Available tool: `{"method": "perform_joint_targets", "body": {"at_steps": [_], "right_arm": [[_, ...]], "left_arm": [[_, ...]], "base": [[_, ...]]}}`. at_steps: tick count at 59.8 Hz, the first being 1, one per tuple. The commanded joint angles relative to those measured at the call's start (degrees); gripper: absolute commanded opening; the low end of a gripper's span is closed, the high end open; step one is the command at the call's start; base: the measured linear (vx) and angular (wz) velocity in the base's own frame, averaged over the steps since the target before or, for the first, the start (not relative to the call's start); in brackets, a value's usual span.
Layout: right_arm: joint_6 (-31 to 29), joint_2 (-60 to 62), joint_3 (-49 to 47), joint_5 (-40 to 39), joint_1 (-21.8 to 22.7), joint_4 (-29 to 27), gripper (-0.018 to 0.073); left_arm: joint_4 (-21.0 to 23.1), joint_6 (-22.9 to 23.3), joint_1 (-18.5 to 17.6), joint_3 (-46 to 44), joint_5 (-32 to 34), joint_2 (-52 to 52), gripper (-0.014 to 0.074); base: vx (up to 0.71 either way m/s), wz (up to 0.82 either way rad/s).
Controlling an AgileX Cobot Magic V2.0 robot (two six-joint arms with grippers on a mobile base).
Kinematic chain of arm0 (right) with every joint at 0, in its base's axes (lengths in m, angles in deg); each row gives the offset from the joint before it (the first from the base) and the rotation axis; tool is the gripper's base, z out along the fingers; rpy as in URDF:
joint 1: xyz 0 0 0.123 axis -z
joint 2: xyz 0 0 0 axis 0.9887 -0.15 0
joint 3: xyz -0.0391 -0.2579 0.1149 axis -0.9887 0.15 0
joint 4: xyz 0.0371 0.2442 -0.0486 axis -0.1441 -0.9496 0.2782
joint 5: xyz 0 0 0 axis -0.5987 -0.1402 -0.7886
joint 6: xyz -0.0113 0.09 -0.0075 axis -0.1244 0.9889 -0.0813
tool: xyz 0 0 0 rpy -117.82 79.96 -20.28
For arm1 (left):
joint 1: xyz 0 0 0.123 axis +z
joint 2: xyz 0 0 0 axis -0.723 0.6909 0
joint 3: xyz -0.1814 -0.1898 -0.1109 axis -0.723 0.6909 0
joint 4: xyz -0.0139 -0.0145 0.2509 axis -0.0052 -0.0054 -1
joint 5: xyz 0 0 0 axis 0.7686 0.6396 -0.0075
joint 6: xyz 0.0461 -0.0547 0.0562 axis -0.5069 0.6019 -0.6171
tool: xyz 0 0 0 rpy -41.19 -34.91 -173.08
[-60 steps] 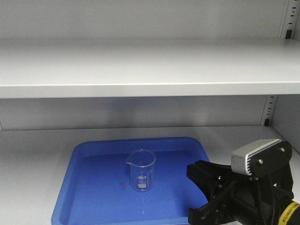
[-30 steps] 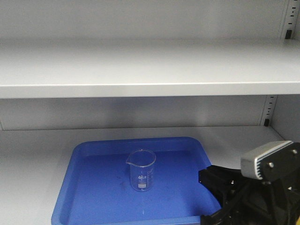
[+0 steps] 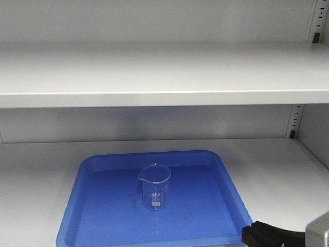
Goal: Pick beaker and place in left cabinet
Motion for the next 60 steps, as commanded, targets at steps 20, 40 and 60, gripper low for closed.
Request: {"method": "perform_joint_targets", "body": {"at_steps": [20, 40, 60], "right_arm": [[-0.59, 0.72, -0.72, -6.62, -0.02, 0.23, -0.0006], [-1.04, 6.21, -0.68, -3.74, 4.04, -0.17, -0.0006], [-3.26, 19.04, -0.38, 9.18, 11.52, 0.44, -0.0006]], "left_arm": [[-0.19, 0.23, -0.31, -0.89, 4.29, -0.56, 0.0003], [-0.19, 0.23, -0.31, -0.89, 4.29, -0.56, 0.0003], [-0.19, 0.23, -0.31, -0.89, 4.29, -0.56, 0.0003]], "base": [[0.00, 0.00], [0.00, 0.00], [0.00, 0.00]]}}
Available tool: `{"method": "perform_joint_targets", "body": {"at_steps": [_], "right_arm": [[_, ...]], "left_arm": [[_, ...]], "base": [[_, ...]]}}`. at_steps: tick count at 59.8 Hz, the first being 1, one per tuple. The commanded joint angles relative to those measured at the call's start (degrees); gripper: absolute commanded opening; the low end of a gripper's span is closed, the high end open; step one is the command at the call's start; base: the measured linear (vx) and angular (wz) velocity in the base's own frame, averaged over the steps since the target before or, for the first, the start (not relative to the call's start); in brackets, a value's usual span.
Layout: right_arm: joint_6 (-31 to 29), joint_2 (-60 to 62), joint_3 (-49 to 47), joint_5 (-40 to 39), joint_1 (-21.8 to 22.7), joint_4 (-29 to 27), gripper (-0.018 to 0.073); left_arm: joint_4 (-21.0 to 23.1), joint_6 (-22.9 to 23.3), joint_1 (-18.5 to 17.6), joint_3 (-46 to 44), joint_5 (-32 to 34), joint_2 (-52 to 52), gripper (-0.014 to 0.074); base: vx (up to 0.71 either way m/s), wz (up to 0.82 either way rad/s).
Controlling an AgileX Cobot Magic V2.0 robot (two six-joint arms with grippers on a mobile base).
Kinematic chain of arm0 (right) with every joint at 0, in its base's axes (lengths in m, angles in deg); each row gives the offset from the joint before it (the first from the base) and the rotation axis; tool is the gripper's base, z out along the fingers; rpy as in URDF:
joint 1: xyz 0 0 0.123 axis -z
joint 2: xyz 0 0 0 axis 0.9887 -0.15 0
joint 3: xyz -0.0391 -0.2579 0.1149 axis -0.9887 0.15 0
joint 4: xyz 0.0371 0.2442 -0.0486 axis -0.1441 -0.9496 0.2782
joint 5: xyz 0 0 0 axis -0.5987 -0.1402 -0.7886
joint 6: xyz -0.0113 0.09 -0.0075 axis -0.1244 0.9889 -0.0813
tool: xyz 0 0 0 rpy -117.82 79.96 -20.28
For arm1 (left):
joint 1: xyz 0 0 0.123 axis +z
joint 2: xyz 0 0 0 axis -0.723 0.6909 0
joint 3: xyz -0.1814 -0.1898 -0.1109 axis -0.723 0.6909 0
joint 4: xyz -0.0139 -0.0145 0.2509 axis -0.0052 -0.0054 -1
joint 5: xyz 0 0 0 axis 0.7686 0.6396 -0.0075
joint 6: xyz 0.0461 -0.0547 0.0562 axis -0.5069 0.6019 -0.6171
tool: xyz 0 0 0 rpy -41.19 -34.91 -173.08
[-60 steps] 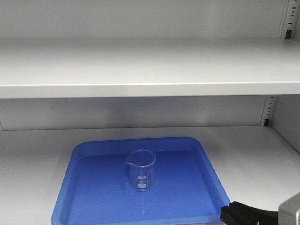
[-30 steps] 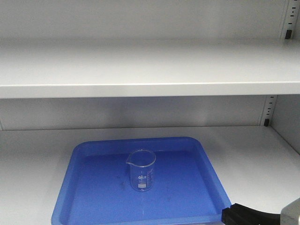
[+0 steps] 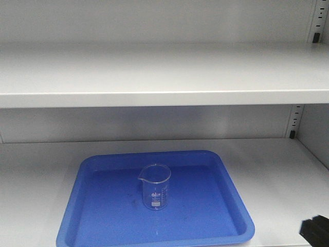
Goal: Pick beaker and place in left cabinet
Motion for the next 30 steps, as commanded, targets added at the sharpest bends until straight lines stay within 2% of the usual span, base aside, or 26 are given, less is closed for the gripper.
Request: {"method": "perform_joint_targets", "body": {"at_steps": [1, 13, 30], "right_arm": [[-1.31, 2.85, -1.06, -1.14, 1.67, 0.58, -0.0006], [-0.78, 11.87, 8.91, -7.24, 5.90, 0.43, -0.0006], [1.85, 29.67, 22.08, -9.14, 12.41, 0.43, -0.0006]], "left_arm": [[-0.19, 0.23, -0.31, -0.89, 4.29, -0.56, 0.0003], [-0.19, 0.23, -0.31, -0.89, 4.29, -0.56, 0.0003], [-0.19, 0.23, -0.31, -0.89, 4.29, -0.56, 0.0003]], "base": [[0.00, 0.00], [0.00, 0.00], [0.00, 0.00]]}}
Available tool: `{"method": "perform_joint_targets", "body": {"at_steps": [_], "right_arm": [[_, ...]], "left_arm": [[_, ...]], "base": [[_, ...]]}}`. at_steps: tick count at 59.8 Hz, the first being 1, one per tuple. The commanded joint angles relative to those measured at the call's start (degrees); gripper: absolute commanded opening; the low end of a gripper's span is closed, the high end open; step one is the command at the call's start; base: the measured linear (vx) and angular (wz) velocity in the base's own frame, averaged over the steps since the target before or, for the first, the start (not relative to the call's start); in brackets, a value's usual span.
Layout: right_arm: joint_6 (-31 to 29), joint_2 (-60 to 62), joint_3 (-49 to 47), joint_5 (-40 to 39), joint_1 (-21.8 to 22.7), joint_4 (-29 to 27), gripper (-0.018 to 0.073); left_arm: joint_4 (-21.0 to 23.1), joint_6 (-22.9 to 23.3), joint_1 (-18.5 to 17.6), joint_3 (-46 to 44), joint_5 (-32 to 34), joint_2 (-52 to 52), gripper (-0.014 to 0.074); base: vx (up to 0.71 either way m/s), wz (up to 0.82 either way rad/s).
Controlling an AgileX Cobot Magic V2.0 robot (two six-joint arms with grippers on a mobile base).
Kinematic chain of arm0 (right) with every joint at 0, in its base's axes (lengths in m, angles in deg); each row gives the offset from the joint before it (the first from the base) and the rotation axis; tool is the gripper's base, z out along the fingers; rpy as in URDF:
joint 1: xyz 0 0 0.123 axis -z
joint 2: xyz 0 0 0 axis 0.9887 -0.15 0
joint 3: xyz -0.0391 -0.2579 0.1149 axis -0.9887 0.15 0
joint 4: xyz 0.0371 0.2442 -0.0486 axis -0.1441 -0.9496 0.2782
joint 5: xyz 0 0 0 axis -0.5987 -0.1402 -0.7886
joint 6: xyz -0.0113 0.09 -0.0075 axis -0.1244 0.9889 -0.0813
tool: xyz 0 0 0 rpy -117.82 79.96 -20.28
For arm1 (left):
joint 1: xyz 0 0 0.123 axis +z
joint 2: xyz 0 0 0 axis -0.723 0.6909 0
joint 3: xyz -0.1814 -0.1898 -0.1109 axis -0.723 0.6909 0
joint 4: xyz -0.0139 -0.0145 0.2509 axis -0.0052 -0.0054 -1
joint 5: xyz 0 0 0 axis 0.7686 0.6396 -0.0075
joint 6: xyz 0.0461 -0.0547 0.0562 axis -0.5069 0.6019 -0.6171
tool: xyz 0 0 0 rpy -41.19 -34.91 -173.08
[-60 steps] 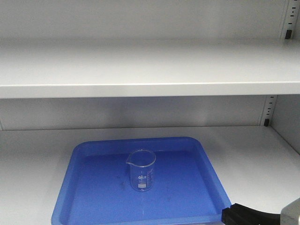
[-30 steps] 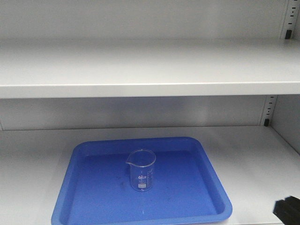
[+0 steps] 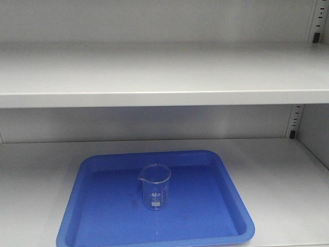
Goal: Pick beaker and place in left cabinet
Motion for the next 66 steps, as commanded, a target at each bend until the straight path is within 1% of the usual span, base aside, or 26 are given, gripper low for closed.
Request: {"method": "perform_joint_targets", "body": {"at_steps": [1, 6, 16, 66], "right_arm": [[1.02, 5.54, 1.53, -5.69, 2.02, 0.43, -0.0006], [1.09, 10.70, 3.42, -4.89, 2.83, 0.50, -0.0006], [1.15, 9.75, 3.34, -3.30, 2.78, 0.64, -0.0006], [1.15, 10.20, 3.34, -3.30, 2.78, 0.59, -0.0006]], "left_arm": [[-0.19, 0.23, -0.31, -0.89, 4.29, -0.56, 0.0003], [-0.19, 0.23, -0.31, -0.89, 4.29, -0.56, 0.0003], [-0.19, 0.23, -0.31, -0.89, 4.29, -0.56, 0.0003], [-0.19, 0.23, -0.31, -0.89, 4.29, -0.56, 0.0003]], "base": [[0.00, 0.00], [0.00, 0.00], [0.00, 0.00], [0.00, 0.00]]}}
